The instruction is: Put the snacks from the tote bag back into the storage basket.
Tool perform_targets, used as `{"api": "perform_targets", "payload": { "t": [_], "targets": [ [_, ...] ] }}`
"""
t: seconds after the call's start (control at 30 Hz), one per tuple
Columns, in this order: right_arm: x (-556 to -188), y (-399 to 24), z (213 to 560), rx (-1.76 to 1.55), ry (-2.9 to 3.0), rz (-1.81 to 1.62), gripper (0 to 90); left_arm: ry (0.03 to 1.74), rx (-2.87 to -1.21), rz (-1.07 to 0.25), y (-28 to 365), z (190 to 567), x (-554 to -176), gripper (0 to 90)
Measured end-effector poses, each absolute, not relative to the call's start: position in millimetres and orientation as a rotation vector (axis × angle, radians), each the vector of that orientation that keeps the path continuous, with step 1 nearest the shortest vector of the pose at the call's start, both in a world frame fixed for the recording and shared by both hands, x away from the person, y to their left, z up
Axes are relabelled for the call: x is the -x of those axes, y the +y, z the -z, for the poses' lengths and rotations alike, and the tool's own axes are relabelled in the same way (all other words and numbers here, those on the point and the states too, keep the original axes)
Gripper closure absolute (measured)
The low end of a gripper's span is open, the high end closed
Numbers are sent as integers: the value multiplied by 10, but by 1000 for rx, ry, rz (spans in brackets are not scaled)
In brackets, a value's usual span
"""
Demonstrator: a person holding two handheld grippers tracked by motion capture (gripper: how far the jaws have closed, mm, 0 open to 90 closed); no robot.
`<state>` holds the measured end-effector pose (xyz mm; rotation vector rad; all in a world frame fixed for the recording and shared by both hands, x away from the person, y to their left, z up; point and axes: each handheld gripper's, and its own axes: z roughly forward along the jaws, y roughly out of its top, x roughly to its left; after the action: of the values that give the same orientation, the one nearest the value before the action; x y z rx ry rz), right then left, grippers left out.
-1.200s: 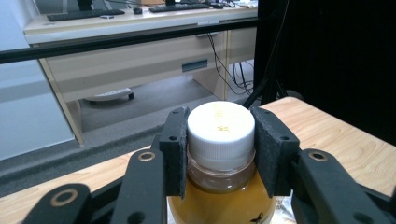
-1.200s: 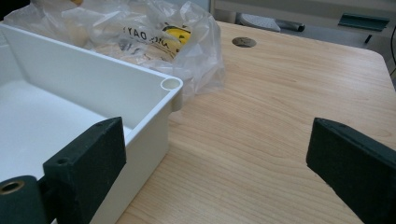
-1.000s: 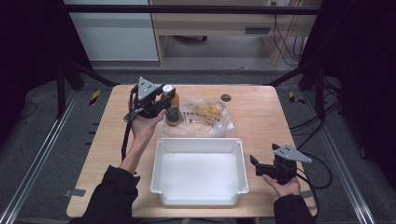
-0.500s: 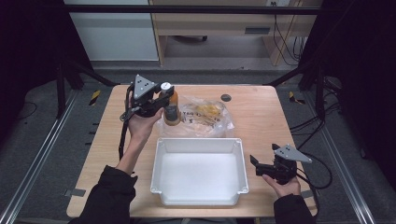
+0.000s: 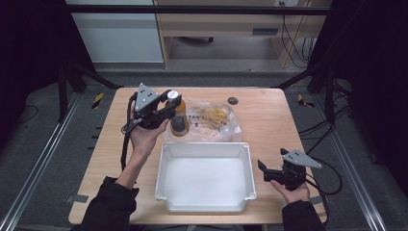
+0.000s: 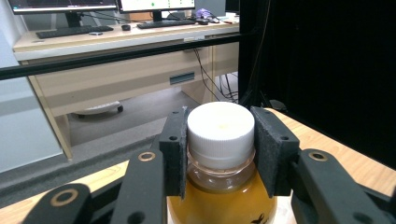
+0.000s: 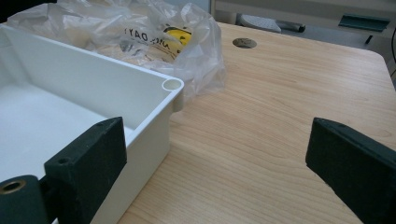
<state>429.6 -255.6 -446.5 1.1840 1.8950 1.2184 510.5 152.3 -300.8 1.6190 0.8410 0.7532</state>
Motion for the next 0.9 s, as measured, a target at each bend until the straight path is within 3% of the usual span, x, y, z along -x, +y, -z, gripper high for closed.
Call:
{"api": "perform_targets", "payload": {
  "t": [0.9],
  "targets": [
    [-4282, -2557, 4460, -1184, 1892, -1223, 56, 790, -1658, -692, 1505, 3228, -4641, 592]
  ]
}}
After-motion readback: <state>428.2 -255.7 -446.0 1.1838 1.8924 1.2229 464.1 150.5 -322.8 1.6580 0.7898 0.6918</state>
